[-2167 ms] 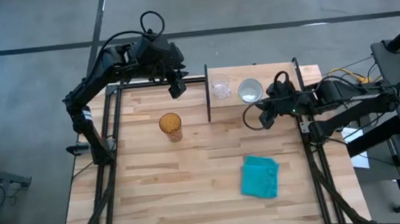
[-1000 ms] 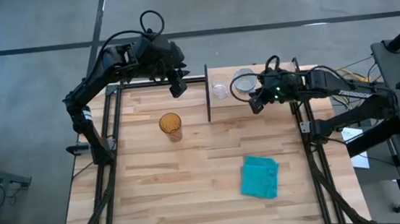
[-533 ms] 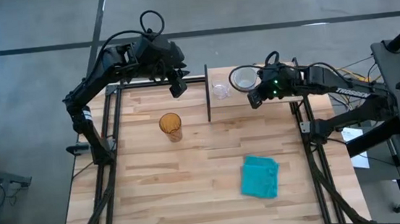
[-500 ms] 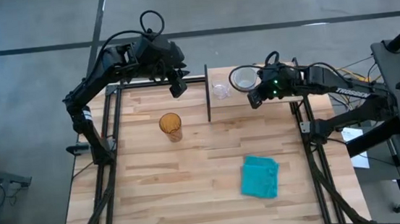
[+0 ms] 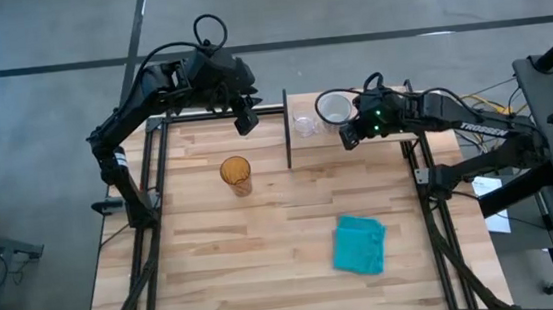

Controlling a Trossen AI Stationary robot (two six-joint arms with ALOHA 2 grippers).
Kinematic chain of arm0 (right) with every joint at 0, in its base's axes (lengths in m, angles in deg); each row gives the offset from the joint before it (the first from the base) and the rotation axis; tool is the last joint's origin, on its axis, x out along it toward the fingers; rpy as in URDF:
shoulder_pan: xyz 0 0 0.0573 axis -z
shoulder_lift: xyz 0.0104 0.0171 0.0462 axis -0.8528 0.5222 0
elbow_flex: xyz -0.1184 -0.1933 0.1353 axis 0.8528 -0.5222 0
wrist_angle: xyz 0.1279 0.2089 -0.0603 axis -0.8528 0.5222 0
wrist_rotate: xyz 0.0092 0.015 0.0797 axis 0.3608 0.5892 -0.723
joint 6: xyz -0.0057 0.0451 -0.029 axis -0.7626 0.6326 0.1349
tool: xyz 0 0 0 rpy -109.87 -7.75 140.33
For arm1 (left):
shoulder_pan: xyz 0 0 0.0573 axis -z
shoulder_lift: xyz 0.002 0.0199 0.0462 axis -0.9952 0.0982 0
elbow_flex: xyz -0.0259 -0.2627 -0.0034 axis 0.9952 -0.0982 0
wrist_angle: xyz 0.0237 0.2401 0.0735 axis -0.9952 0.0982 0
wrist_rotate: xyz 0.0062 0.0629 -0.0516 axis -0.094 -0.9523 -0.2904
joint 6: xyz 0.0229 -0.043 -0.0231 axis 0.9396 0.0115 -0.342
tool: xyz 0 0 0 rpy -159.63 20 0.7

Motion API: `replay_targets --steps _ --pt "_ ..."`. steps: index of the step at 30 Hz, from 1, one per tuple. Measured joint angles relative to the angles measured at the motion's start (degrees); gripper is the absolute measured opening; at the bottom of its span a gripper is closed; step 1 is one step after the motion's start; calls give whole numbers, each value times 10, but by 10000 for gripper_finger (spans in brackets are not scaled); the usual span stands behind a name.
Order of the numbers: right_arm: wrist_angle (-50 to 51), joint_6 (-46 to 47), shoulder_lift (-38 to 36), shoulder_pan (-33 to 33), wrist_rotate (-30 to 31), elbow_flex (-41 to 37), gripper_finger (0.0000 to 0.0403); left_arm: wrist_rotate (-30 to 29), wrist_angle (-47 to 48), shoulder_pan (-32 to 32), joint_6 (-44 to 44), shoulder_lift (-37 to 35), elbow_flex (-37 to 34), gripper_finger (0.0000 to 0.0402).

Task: Stack small to large cups/mugs on shelf
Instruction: Put the red mug on the shelf

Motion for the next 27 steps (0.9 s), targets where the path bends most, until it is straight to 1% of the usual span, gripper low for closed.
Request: replay_targets --steps 4,9,27 --pt "-3 4 0 14 -8 -13 60 0 0 0 0 0 0 105" --pt "-39 4 0 28 -26 -36 60 0 0 0 0 0 0 105" --pt "-28 -8 -12 57 -31 -60 60 0 0 0 0 0 0 105"
